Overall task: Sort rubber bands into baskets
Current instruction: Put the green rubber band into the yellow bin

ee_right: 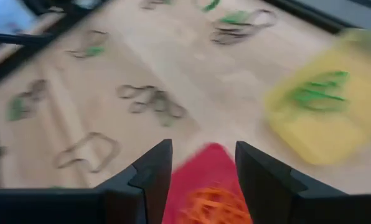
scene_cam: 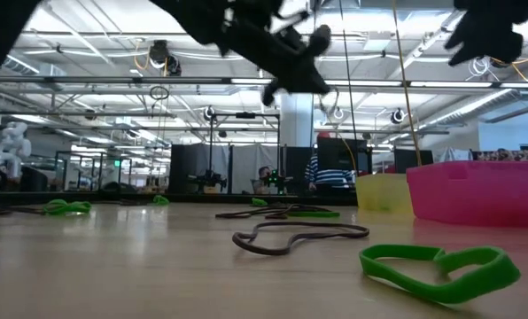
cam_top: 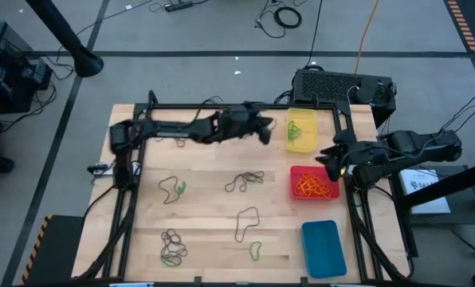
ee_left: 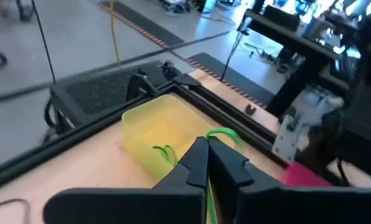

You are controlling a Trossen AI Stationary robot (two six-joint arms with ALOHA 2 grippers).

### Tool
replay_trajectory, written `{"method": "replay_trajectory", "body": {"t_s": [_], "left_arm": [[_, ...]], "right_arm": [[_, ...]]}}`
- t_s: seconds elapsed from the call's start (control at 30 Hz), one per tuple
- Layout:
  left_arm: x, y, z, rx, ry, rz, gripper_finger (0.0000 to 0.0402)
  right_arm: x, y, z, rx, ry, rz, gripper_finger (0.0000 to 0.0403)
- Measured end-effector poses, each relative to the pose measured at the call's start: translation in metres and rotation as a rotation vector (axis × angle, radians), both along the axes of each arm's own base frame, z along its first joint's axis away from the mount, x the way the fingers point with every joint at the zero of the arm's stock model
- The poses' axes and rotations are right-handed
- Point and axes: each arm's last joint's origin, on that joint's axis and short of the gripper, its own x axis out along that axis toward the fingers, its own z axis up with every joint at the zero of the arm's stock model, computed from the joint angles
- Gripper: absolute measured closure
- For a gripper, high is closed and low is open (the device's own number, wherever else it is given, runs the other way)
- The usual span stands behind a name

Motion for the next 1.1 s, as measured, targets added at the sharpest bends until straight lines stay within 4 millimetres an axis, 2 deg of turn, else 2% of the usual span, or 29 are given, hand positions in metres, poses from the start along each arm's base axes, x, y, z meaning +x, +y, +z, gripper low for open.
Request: {"method": "replay_trajectory", "body": {"t_s": [0.27, 0.43, 0.53, 0.7, 1.1], "left_arm": [[0.071, 0.044, -0.031, -0.153, -0.093, -0.009, 0.0394], [0.103, 0.068, -0.050, -0.230, -0.170, 0.004, 0.0394], [0.117, 0.075, -0.067, -0.265, -0.186, 0.013, 0.0394], [0.129, 0.079, -0.083, -0.314, -0.211, 0.017, 0.0394], [0.129, 0.078, -0.087, -0.312, -0.169, -0.024, 0.0390]], "right_arm": [[-0.019, -0.012, -0.004, -0.061, 0.080, -0.090, 0.0234], [-0.020, -0.015, -0.004, -0.077, 0.086, -0.094, 0.0234], [-0.019, -0.016, -0.004, -0.084, 0.085, -0.099, 0.0234], [-0.019, -0.018, -0.003, -0.105, 0.077, -0.144, 0.0234], [-0.020, -0.024, -0.002, -0.154, 0.084, -0.215, 0.0234]]}}
